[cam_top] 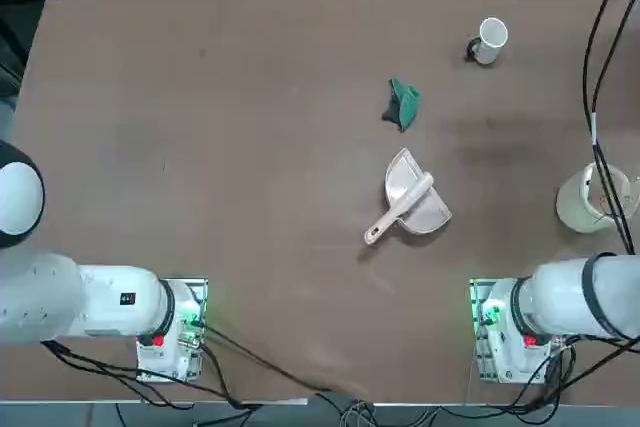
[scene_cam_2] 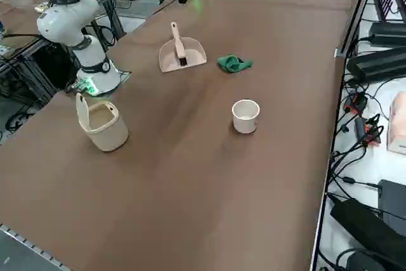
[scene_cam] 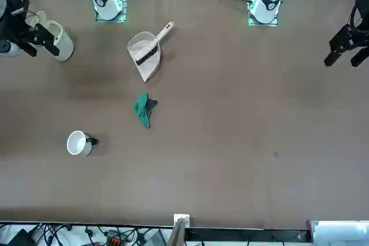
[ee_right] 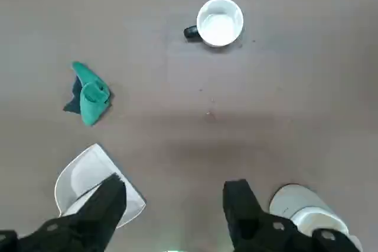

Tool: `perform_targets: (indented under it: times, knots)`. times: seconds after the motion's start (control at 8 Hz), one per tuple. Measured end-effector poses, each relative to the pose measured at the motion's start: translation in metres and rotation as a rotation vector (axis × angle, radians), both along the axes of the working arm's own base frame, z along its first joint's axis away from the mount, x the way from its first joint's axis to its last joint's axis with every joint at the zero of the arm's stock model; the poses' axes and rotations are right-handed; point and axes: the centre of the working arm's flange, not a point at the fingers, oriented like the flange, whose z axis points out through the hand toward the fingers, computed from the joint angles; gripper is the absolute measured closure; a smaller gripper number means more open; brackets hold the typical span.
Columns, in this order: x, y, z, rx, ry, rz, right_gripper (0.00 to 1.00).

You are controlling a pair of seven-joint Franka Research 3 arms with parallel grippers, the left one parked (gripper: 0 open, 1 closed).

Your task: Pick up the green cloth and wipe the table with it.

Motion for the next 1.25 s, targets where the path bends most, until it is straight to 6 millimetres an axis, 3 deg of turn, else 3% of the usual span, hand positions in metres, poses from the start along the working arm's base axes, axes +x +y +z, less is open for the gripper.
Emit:
perform_targets:
  times: [0.5, 0.75, 1.0, 1.25]
  knots:
    - [0.000, 0.001, -0.001, 0.001, 0.002, -0.004, 0.00]
    - [0.010, 0.025, -0.019, 0.003, 0.019, 0.013, 0.00]
    - [0.029, 0.076, -0.062, 0.007, 0.027, 0.059, 0.00]
    - [0.047, 0.141, -0.136, 0.006, 0.048, 0.071, 0.00]
